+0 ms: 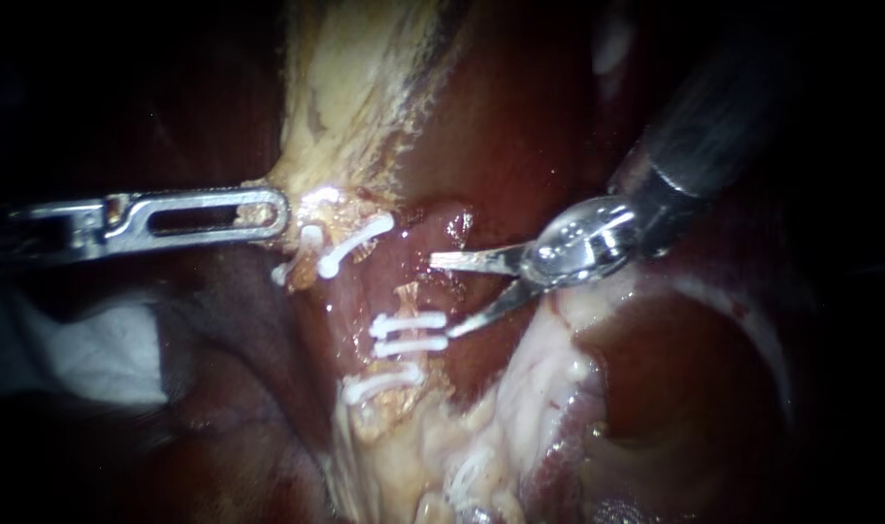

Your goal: Go back from the cut right tube

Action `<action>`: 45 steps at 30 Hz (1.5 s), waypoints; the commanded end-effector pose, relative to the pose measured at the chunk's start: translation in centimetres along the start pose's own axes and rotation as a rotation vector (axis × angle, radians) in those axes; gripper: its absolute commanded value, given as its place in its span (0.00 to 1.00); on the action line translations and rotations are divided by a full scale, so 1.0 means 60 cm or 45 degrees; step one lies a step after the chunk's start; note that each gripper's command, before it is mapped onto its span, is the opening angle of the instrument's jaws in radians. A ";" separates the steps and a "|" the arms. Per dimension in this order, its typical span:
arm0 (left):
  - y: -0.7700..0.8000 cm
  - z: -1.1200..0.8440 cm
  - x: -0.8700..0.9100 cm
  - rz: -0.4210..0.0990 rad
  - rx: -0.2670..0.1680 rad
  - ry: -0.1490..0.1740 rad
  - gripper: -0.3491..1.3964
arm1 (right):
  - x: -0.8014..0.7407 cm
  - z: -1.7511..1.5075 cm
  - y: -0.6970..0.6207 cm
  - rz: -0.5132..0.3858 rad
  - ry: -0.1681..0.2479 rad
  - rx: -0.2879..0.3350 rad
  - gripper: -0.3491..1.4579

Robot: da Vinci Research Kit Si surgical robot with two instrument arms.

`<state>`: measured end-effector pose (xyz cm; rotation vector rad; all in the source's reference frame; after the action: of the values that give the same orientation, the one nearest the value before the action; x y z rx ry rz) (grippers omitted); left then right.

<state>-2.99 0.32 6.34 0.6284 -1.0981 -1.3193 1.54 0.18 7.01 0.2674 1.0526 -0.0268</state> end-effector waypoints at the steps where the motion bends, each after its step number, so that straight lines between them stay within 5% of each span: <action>1: 0.0000 0.0000 0.0000 0.000 0.000 -0.001 0.00 | -0.0003 -0.0010 -0.0004 0.001 0.000 -0.003 0.98; 10: 0.0000 0.0001 0.0000 0.000 0.000 -0.001 0.00 | -0.0004 -0.0098 -0.0037 0.000 -0.006 -0.007 0.98; 20: -0.0002 0.0011 -0.0001 -0.001 -0.003 -0.004 0.00 | 0.0045 -0.0173 -0.0024 0.039 -0.014 -0.056 0.98; 38: 0.0032 0.0165 0.0018 0.050 -0.033 -0.008 0.00 | 0.0048 -0.0163 -0.0033 0.047 -0.013 -0.049 0.98; 45: 0.0034 0.0173 0.0025 0.053 -0.034 0.000 0.00 | 0.0049 -0.0163 -0.0032 0.047 -0.013 -0.049 0.98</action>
<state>-3.85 0.44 6.97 0.5825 -1.0873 -1.2960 0.82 0.24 6.26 0.2519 1.0366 0.0250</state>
